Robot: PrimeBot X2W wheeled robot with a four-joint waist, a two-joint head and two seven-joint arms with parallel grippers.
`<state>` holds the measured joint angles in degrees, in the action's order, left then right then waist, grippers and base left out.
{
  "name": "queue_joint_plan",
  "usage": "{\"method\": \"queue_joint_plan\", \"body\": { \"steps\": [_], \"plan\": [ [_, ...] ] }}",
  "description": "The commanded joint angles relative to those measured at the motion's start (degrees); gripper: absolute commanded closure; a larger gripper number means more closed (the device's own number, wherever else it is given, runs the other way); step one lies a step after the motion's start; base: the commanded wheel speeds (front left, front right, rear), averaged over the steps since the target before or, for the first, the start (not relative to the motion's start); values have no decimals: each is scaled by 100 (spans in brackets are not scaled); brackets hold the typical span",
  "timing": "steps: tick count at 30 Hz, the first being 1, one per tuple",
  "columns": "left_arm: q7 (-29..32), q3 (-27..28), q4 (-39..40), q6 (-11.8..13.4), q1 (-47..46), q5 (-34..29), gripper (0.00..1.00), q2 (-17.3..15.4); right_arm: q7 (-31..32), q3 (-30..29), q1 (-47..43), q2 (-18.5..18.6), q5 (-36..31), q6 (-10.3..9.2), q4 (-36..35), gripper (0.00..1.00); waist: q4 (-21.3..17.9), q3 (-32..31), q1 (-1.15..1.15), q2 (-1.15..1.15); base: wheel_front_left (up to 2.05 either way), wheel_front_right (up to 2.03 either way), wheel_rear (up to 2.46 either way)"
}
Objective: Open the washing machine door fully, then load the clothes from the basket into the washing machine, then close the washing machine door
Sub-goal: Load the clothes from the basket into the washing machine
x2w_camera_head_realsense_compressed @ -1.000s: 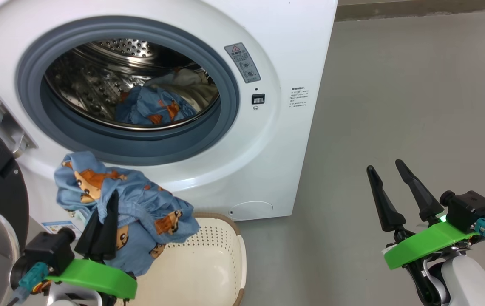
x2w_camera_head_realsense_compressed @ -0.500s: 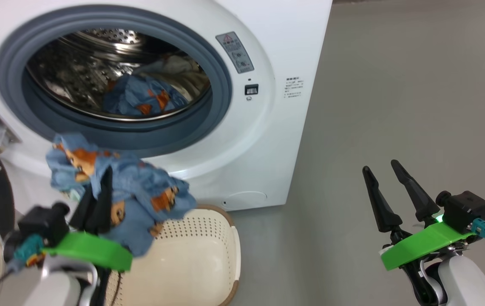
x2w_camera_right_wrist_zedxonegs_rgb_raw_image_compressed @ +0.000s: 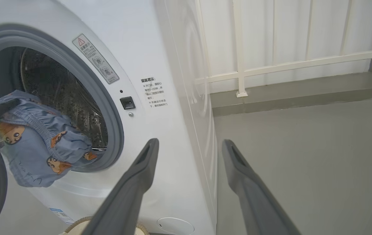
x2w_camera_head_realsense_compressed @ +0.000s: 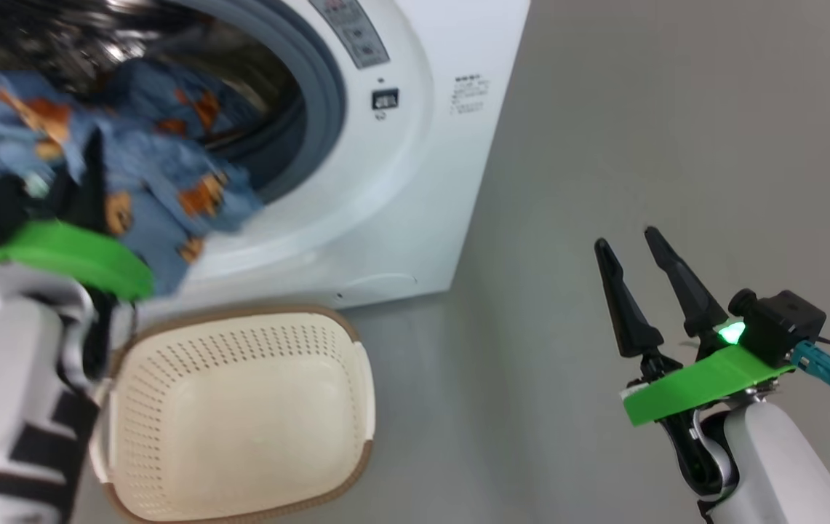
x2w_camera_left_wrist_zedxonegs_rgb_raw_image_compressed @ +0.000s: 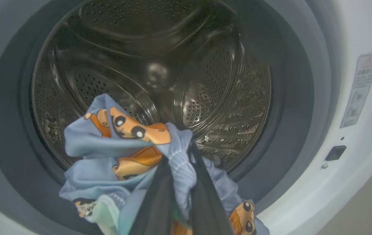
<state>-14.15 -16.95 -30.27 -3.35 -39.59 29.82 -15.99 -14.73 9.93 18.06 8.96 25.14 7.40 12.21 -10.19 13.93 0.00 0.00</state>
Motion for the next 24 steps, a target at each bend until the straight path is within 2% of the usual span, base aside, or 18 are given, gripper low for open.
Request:
{"method": "queue_joint_plan", "body": {
  "steps": [1,13,20,24],
  "plan": [
    [-58,265,-70,-30,-493,-18,100,-263,-27,69,136,-36,-69,9,-179,0,-409,549,0,0,0,0,0],
    [-82,304,-1637,-150,-2342,-427,100,-607,-27,46,420,-355,-129,9,-348,0,-989,1607,0,0,0,0,0],
    [-84,295,-2093,-195,-3106,-686,100,-791,-27,66,519,-471,-145,9,-413,0,-1232,2058,0,0,0,0,0],
    [-84,370,-1893,-130,-3459,-908,100,-882,-27,59,559,-511,-150,9,-452,0,-1322,2256,0,0,0,0,0]
  ]
}}
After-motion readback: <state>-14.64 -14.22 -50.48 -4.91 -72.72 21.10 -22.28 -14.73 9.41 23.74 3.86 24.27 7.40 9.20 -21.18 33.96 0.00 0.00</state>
